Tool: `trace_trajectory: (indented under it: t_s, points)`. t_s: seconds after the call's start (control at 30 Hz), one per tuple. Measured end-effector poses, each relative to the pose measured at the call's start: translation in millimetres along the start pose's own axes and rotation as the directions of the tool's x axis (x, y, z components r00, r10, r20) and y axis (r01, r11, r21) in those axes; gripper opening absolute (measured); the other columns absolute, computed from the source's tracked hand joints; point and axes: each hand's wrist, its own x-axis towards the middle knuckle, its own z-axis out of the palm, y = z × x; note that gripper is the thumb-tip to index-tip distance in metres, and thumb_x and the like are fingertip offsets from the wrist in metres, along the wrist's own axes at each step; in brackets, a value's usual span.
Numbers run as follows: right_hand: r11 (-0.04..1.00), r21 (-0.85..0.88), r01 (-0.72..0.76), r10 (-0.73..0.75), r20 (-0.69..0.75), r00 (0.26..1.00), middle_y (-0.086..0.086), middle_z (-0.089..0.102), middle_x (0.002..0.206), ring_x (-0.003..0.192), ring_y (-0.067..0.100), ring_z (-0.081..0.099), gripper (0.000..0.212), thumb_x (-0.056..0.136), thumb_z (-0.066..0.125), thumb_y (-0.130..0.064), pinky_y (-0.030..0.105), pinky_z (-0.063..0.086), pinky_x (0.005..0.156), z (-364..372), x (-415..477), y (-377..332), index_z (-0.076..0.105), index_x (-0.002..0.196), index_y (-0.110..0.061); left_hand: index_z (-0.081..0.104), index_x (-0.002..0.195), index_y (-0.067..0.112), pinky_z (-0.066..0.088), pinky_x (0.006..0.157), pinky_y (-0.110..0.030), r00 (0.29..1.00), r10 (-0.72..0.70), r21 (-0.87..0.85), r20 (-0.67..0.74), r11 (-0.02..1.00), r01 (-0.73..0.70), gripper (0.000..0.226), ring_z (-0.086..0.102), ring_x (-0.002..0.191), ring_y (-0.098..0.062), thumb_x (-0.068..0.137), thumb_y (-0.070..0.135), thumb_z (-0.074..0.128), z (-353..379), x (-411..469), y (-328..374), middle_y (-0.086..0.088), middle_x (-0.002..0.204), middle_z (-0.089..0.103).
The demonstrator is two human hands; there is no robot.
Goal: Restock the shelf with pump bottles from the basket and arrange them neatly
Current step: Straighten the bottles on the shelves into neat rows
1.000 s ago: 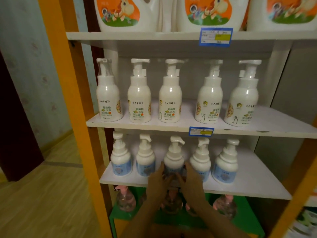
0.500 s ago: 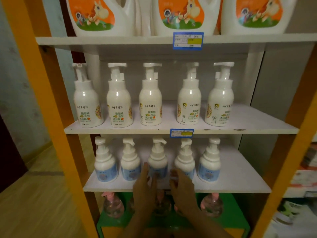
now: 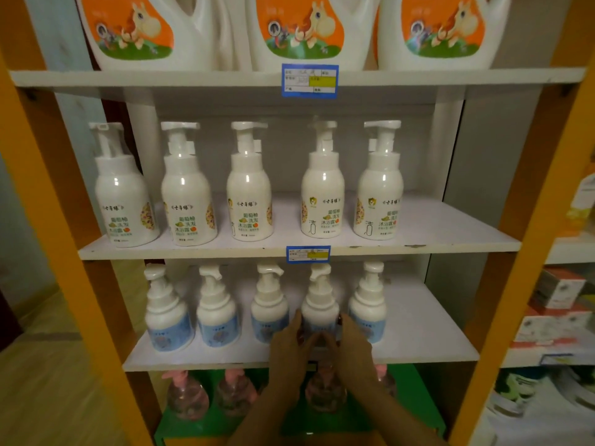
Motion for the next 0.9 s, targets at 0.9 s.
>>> trace_trajectory:
  t_s: [0.9]
  points:
    - [0.992,0.06,-0.113,0.109,0.061,0.992,0.007,0.056,0.129,0.116,0.025,0.054,0.054,0.079,0.061,-0.039,0.039,0.045,0.098,-82.4,17.5,37.8,0.043,0.125,-0.017,0.034,0.136,0.012,0.052,0.092,-0.033,0.992,-0.037,-0.016,0.124,0.999,0.04,0.055,0.062,0.103,-0.02,0.088,0.034,0.051,73.7,1.0,57.8,-0.011,0.12,0.063]
